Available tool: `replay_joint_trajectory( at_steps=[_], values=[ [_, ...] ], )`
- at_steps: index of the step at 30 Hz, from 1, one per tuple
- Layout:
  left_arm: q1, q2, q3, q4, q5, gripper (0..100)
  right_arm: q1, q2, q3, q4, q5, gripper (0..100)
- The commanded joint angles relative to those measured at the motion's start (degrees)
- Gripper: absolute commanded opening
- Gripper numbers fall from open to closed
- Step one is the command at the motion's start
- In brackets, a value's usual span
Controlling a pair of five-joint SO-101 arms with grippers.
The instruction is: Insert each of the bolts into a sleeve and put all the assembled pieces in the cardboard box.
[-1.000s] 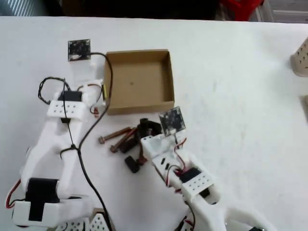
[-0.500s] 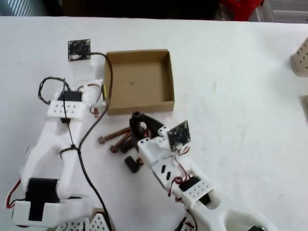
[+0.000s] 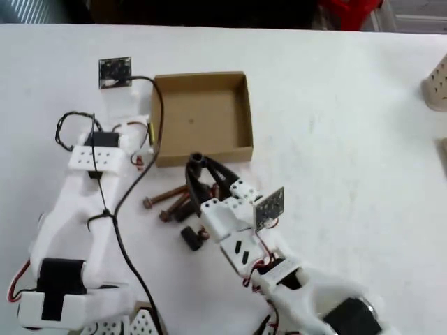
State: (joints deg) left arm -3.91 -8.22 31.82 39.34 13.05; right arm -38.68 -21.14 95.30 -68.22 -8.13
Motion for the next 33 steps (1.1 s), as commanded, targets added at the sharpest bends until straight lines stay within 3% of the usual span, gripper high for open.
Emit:
replay_joint_trajectory(
  at_steps=[1,6,12,17,25,30,33],
  values=[
    [0.04,-3.30,-0.18,-1.67,0.09,2,-0.31,9.45,-1.32,-10.42,-0.35,1.5],
    [0.04,-3.30,-0.18,-1.67,0.00,2,-0.57,23.69,-4.22,-20.70,-0.18,1.5],
    [2.42,-3.74,2.37,-4.66,-7.30,2,-0.66,36.35,-8.26,-29.85,-0.09,1.5],
    [2.51,-3.91,5.45,-10.55,-7.91,2,-0.75,41.10,-10.73,-30.46,3.25,1.5],
    [2.42,-5.23,5.54,-10.29,-7.91,2,-2.07,43.30,-11.08,-30.46,3.34,1.5],
    [2.59,-16.04,11.96,-10.46,-7.91,2,-1.98,43.47,-11.52,-30.46,3.43,1.5],
    [2.77,-23.87,19.87,-16.88,-7.91,2,-1.80,43.56,-12.92,-30.20,3.52,1.5]
  ],
)
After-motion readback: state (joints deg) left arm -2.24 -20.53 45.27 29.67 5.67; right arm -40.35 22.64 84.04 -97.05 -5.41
